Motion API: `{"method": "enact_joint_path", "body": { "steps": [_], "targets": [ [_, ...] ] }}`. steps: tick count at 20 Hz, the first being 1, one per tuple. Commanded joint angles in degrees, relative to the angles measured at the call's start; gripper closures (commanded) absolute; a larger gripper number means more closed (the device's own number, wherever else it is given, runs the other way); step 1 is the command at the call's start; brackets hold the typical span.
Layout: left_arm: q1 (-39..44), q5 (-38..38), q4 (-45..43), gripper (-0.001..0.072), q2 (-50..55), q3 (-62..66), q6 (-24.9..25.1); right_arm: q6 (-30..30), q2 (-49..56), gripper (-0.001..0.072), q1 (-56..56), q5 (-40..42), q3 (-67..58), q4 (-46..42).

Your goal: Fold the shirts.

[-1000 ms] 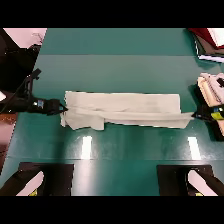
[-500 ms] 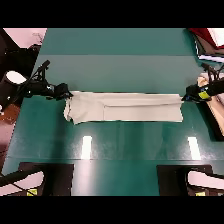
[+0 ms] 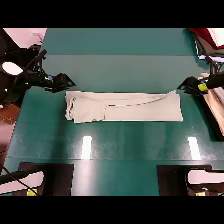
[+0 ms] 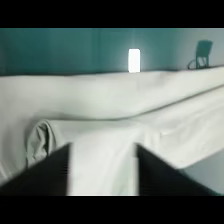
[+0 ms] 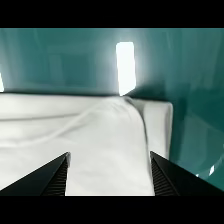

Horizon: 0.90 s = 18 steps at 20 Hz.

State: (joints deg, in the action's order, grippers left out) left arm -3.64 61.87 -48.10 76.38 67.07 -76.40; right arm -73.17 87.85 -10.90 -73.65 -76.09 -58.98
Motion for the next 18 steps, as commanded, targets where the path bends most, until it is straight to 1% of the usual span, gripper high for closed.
{"method": "enact_joint_path", "body": {
  "steps": [1,4,6,7,10,12,13,15,16,17,18],
  "targets": [
    [-0.02,5.35,0.37,0.0679,0.09,1.01,0.37,4.26,0.15,0.0136,-5.6,-5.33,4.52,0.63],
    [0.96,4.5,0.61,0.0679,0.09,0.96,0.28,6.12,0.17,0.0136,-11.63,-5.18,10.58,1.01],
    [3.41,3.26,0.48,0.068,0.11,0.83,0.37,8.92,0.76,0.0137,-13.84,-4.5,13.38,1.62],
    [4.9,2.32,0.37,0.068,0.11,0.83,0.37,10.6,1.57,0.0137,-14.38,-4.63,14.29,3.82],
    [8.31,-1.79,0.26,0.068,0.11,0.83,0.35,12.79,4.72,0.0137,-13.92,-5.11,15.34,10.36],
    [9.68,-2.97,0.26,0.068,0.11,0.83,0.31,12.87,6.95,0.0138,-11.61,-6.12,14.45,11.45],
    [10.36,-3.13,0.26,0.068,0.13,0.83,0.31,12.87,7.67,0.0151,-9.77,-6.25,13.92,11.45],
    [12.0,-2.8,0.26,0.068,0.44,0.85,-0.24,13.2,8.22,0.03,-6.05,-4.96,13.09,11.39],
    [12.96,-2.56,0.24,0.068,0.87,0.83,-0.33,13.75,8.15,0.0303,-4.63,-3.98,12.76,11.43],
    [14.12,-2.27,0.33,0.068,1.68,0.85,-0.92,13.75,8.15,0.0354,-3.52,-3.3,12.26,11.39],
    [15.41,-2.29,0.35,0.068,2.69,0.85,-1.7,13.79,8.11,0.047,-2.93,-3.19,11.78,11.37]
  ]
}}
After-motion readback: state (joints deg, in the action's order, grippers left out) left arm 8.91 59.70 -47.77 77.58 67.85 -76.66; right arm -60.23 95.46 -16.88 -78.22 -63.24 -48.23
